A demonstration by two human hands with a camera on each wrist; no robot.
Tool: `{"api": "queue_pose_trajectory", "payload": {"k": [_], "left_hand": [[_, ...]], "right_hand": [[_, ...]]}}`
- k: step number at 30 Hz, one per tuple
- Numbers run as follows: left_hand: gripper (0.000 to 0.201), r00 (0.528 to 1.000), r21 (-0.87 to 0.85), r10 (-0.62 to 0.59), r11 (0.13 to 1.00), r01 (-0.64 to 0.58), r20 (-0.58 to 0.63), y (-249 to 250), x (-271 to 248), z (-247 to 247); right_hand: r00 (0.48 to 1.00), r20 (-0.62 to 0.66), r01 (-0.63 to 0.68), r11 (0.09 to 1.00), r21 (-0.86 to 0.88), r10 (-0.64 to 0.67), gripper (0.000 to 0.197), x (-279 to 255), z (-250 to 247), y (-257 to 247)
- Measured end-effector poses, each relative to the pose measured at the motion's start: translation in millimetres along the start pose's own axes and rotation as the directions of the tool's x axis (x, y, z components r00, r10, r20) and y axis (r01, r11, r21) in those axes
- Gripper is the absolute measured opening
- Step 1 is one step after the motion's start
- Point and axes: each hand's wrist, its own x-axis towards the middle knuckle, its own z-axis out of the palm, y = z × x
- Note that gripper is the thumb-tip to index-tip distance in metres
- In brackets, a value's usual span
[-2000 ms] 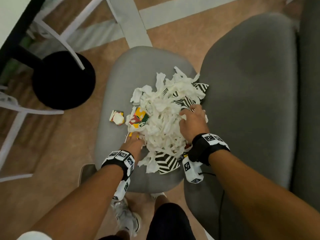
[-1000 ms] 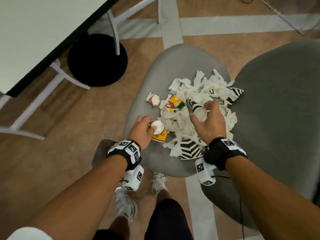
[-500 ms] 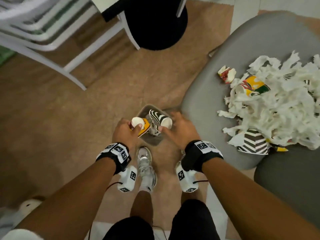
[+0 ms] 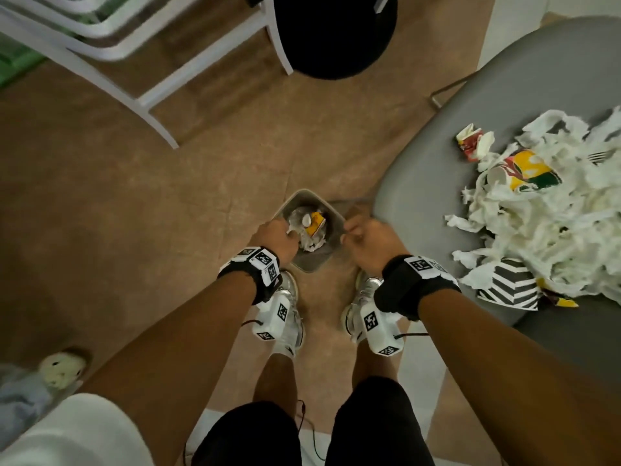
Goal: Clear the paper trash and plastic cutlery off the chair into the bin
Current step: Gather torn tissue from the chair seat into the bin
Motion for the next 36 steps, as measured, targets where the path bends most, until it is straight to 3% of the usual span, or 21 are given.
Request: {"api": "queue_pose_trajectory", "payload": {"k": [7, 14, 18, 21, 24, 27, 29, 31, 33, 35, 36], "left_hand": [[0.016, 0.994, 0.058, 0.113, 0.992, -0.112, -0.01, 70, -12, -17], [0.013, 0.945, 0.135, 0.326, 0.936, -0.326, 0.022, 217, -15, -3], [0.021, 0.868, 0.182, 0.479, 0.849, -0.495, 0.128, 303, -20, 46], [0.051, 0.764, 0.215, 0.616, 0.733, -0.645, 0.191, 352, -42, 95], [0.073, 0.664, 0.24, 0.726, 0.623, -0.745, 0.177, 379, -63, 141], [0.085, 0.648, 0.333, 0.711, 0.563, -0.757, 0.273, 388, -70, 173], [0.091, 0.647, 0.396, 0.676, 0.519, -0.758, 0.352, 388, -67, 184], [0.085, 0.664, 0.399, 0.609, 0.53, -0.748, 0.435, 386, -59, 185], [0.055, 0.667, 0.415, 0.579, 0.521, -0.745, 0.469, 383, -50, 180], [0.019, 0.688, 0.429, 0.608, 0.541, -0.724, 0.395, 379, -42, 171], [0.011, 0.71, 0.402, 0.611, 0.586, -0.703, 0.35, 376, -40, 165]], "right_hand": [[0.99, -0.135, -0.023, 0.991, 0.13, 0.04, 0.018, -24, -62, 34], [0.928, -0.307, -0.138, 0.959, 0.248, 0.213, 0.018, -61, -163, 119], [0.869, -0.358, -0.232, 0.92, 0.317, 0.343, 0.023, -87, -205, 187], [0.83, -0.372, -0.273, 0.884, 0.38, 0.416, 0.025, -106, -223, 231], [0.778, -0.468, -0.285, 0.9, 0.33, 0.418, 0.028, -115, -234, 264], [0.724, -0.533, -0.331, 0.899, 0.287, 0.437, 0.039, -118, -240, 284], [0.727, -0.536, -0.328, 0.903, 0.279, 0.429, 0.053, -117, -241, 292], [0.747, -0.532, -0.285, 0.915, 0.286, 0.399, 0.064, -111, -241, 297], [0.772, -0.51, -0.253, 0.92, 0.301, 0.379, 0.074, -103, -240, 300], [0.795, -0.481, -0.263, 0.925, 0.275, 0.369, 0.083, -94, -238, 301], [0.809, -0.461, -0.281, 0.929, 0.239, 0.364, 0.085, -89, -238, 301]]}}
